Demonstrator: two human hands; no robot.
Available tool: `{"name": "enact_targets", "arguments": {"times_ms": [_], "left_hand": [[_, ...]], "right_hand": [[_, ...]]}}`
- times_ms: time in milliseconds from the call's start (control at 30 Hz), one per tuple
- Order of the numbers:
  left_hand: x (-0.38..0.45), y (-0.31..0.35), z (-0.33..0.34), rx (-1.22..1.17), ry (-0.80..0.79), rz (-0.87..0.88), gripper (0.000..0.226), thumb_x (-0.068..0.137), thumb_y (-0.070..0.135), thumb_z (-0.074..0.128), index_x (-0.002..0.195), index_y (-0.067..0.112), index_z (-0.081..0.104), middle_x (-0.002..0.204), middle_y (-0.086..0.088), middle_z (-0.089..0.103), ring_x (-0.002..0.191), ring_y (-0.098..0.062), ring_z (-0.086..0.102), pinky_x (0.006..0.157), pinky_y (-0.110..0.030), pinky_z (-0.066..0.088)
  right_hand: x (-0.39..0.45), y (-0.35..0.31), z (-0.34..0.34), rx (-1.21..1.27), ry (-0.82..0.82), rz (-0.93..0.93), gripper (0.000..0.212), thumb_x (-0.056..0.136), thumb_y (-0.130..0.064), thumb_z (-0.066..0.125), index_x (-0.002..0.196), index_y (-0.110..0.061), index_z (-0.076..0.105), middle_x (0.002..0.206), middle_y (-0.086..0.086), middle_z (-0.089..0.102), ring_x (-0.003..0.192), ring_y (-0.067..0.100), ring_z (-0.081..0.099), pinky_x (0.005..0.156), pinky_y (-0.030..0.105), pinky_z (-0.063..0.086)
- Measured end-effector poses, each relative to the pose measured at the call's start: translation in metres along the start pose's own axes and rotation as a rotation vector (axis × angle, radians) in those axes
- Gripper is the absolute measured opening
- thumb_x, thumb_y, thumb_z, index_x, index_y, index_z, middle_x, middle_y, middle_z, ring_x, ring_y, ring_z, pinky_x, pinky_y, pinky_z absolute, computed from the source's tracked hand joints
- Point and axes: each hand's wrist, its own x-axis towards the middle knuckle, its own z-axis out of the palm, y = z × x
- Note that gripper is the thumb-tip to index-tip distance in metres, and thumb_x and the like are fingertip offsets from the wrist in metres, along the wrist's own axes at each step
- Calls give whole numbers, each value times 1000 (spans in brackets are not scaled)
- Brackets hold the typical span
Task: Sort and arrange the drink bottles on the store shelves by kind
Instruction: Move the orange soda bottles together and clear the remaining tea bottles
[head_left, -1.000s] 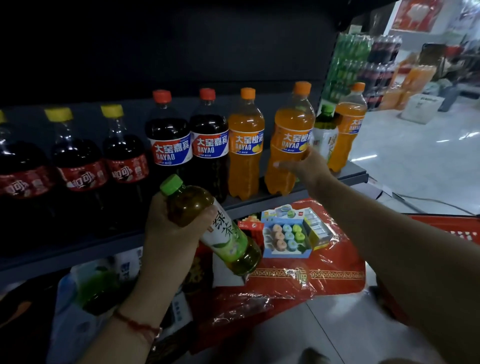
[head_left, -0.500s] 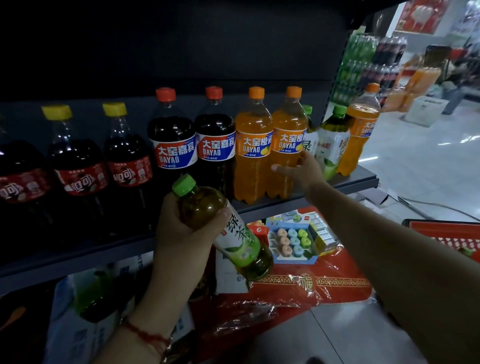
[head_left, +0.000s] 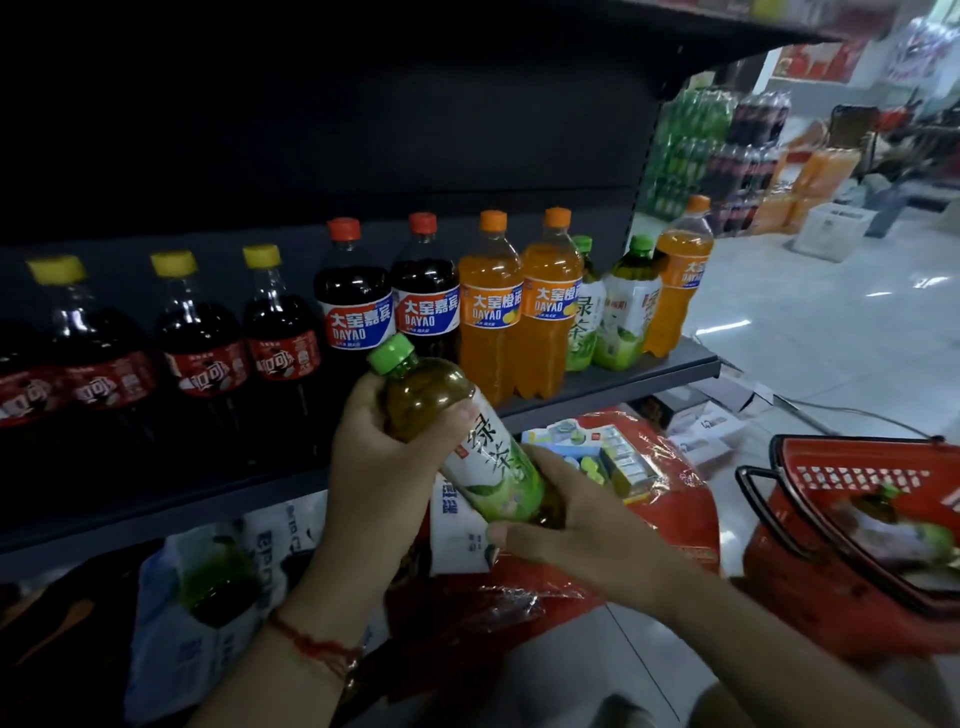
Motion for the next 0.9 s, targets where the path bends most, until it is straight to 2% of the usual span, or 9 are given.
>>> {"name": "enact_targets", "arguments": {"times_ms": [67,200,333,433,500,567,667,800,900], "left_hand": [[-9,18,4,-10,-61,38,27,79,19,78,102,25,66,93,6,75,83,-9,72,62,-17,53],[-13,70,7,51,-190,226,31,81,18,77,106,27,64,99,7,74,90,-7,71,72,-23,56],[-1,133,7,161,-349,444,75,75,20,82,137,38,42,117,10,68,105,-6,67,86,-26,55],[10,190,9,329,-418,570,95,71,35,87,143,52,29,126,20,60,113,-1,62,94,-31,54],[16,233,11,530,-373,691,97,68,49,85,143,57,25,132,23,53,113,5,57,94,-27,53],[24,273,12,765,-277,844,99,67,61,79,147,52,21,138,22,47,112,8,51,90,-17,47],[45,318,12,965,-103,1001,102,68,70,70,151,39,20,143,11,45,119,-6,49,93,-29,47],[85,354,12,1133,110,1216,91,78,67,64,151,27,27,137,0,52,118,-15,53,89,-27,42],[122,374,16,1298,181,1395,73,86,58,60,145,22,37,125,-4,59,108,-19,58,84,-30,47]], "right_hand": [[-13,-11,-1,-53,56,-43,49,76,-25,82,116,-40,58,110,-4,72,97,17,71,87,46,58],[-29,-48,-17,-72,139,-133,57,72,-22,85,122,-34,59,107,-11,72,90,10,72,78,39,61],[-28,-92,-30,-111,230,-252,61,65,-28,87,117,-35,57,104,-9,72,88,13,72,76,42,61],[-22,-134,-43,-181,324,-339,59,63,-34,87,114,-39,56,99,-17,71,87,-1,67,75,26,57],[-20,-166,-52,-206,383,-405,56,65,-38,86,112,-39,56,97,-19,70,87,-5,65,73,19,55],[-16,-196,-62,-176,413,-453,54,65,-40,86,111,-38,58,98,-17,70,87,-3,66,76,23,57],[0,-241,-77,-135,449,-506,52,66,-42,85,111,-34,60,100,-13,70,90,2,68,78,29,59],[31,-299,-89,-160,526,-554,33,69,-37,86,93,-32,64,84,-14,71,71,-5,66,57,12,51],[62,-330,-97,-181,583,-534,25,73,-33,84,83,-31,61,77,-12,68,68,-1,65,57,16,52]]}}
